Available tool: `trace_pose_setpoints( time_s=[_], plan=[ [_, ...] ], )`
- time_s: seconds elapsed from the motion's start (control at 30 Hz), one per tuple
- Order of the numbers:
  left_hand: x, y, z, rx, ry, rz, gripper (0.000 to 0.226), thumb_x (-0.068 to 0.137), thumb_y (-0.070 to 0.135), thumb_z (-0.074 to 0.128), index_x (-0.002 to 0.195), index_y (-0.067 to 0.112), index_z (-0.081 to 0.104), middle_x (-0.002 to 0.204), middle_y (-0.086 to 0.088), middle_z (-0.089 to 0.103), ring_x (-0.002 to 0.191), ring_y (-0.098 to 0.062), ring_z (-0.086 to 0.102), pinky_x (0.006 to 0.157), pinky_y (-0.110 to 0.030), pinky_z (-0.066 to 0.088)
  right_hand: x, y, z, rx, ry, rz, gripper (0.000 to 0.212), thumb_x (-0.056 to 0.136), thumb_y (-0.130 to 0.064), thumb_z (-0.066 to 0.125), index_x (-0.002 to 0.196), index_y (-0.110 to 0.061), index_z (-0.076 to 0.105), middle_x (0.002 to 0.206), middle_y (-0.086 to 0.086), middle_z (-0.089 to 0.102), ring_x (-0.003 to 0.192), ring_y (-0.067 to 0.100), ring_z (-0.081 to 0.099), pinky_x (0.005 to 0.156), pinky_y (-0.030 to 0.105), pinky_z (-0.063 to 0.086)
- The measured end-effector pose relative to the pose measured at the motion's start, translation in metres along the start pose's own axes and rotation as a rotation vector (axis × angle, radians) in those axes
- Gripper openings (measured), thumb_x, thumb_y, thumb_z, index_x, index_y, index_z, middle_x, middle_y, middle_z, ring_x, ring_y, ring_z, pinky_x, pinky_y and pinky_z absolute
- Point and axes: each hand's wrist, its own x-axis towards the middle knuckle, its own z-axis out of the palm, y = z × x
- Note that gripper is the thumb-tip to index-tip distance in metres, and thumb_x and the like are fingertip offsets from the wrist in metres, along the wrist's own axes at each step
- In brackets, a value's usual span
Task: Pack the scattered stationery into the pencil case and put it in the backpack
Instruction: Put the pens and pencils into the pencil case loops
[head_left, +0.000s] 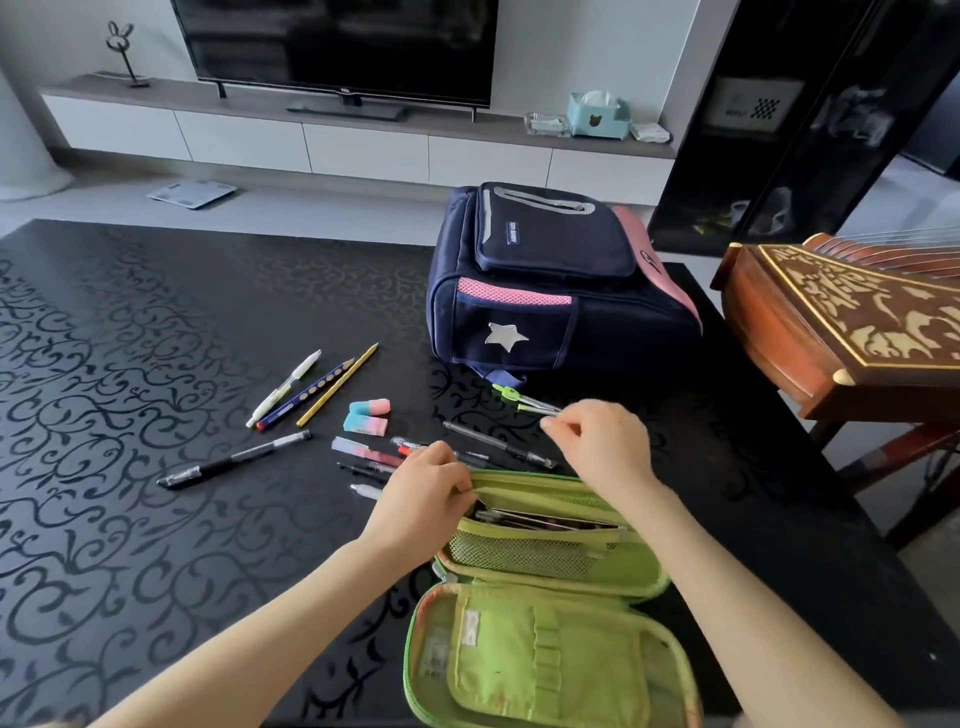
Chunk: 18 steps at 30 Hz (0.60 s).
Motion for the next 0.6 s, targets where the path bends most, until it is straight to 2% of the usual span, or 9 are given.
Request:
trace_pose_setpoints(
  time_s=[0.07,0.1,0.17,0.23,0.33,0.4,0.47,0.53,0.6],
  plan=[
    [-0.002,-0.001,-0.002,0.01,0.028,0.068,0.01,0.082,0.02,0.068,0.078,0.011,0.066,0.087,0.003,0.051,0.081,-0.013,0.043,0.07,-0.024,0.035,0.029,0.006,0.015,-0.128,-0.015,0.034,0.024,0.092,-0.035,0.054,0.092,-0.017,0.069,0.087,0.0,0.065,0.083,0.019,0.055,0.065,0.029,0.041],
    [-0.003,-0.002,-0.004,0.016,0.038,0.104,0.009,0.08,0.018,0.07,0.075,0.011,0.066,0.086,0.002,0.054,0.08,-0.014,0.046,0.068,-0.025,0.038,0.042,0.009,0.025,-0.182,-0.075,0.047,0.029,0.092,-0.036,0.054,0.108,-0.015,0.065,0.102,0.003,0.065,0.096,0.024,0.056,0.075,0.033,0.044],
    [-0.007,-0.004,-0.007,0.022,0.055,0.171,0.009,0.077,0.018,0.072,0.072,0.013,0.066,0.084,0.0,0.058,0.077,-0.017,0.053,0.062,-0.027,0.045,0.063,0.014,0.043,-0.215,-0.187,0.102,0.041,0.09,-0.038,0.056,0.122,-0.012,0.056,0.118,0.008,0.059,0.11,0.03,0.051,0.088,0.038,0.043],
    [-0.011,-0.006,-0.009,0.018,0.069,0.211,0.012,0.079,0.025,0.065,0.072,0.015,0.065,0.083,0.001,0.057,0.077,-0.016,0.054,0.057,-0.025,0.048,0.075,0.018,0.055,-0.158,-0.218,0.171,0.04,0.088,-0.035,0.06,0.119,-0.01,0.059,0.117,0.01,0.059,0.11,0.031,0.053,0.086,0.038,0.044],
    [-0.015,-0.01,-0.01,0.011,0.082,0.237,0.024,0.082,0.034,0.052,0.072,0.017,0.065,0.083,0.002,0.056,0.079,-0.01,0.048,0.055,-0.02,0.046,0.079,0.021,0.059,0.04,-0.316,0.225,0.023,0.081,-0.03,0.069,0.088,-0.008,0.07,0.086,0.004,0.067,0.086,0.026,0.064,0.066,0.03,0.044],
    [-0.017,-0.012,-0.009,0.003,0.069,0.223,0.023,0.082,0.034,0.053,0.072,0.017,0.066,0.083,0.002,0.057,0.08,-0.008,0.046,0.055,-0.019,0.046,0.072,0.025,0.052,0.098,-0.385,0.195,0.016,0.075,-0.027,0.075,0.08,-0.013,0.07,0.08,-0.001,0.065,0.076,0.02,0.061,0.062,0.026,0.041],
    [-0.017,-0.014,-0.009,-0.027,0.059,0.169,0.015,0.08,0.028,0.064,0.072,0.017,0.068,0.083,0.003,0.058,0.079,-0.008,0.048,0.058,-0.02,0.045,0.061,0.028,0.038,0.146,-0.35,0.161,0.012,0.071,-0.023,0.078,0.077,-0.015,0.071,0.076,-0.003,0.066,0.072,0.017,0.061,0.062,0.026,0.043],
    [-0.017,-0.015,-0.006,-0.059,0.055,0.105,0.007,0.075,0.02,0.073,0.072,0.015,0.07,0.082,0.002,0.06,0.078,-0.013,0.053,0.062,-0.022,0.044,0.044,0.026,0.016,0.261,-0.241,0.118,0.011,0.068,-0.02,0.08,0.072,-0.015,0.072,0.068,-0.005,0.065,0.066,0.013,0.06,0.063,0.028,0.046],
    [-0.017,-0.013,-0.005,-0.085,0.052,0.034,0.005,0.075,0.017,0.075,0.074,0.013,0.071,0.083,0.001,0.061,0.077,-0.014,0.053,0.065,-0.02,0.042,0.02,0.019,-0.008,0.435,-0.178,0.063,0.011,0.066,-0.019,0.082,0.068,-0.016,0.072,0.062,-0.007,0.064,0.057,0.004,0.053,0.058,0.02,0.043]
  ],
)
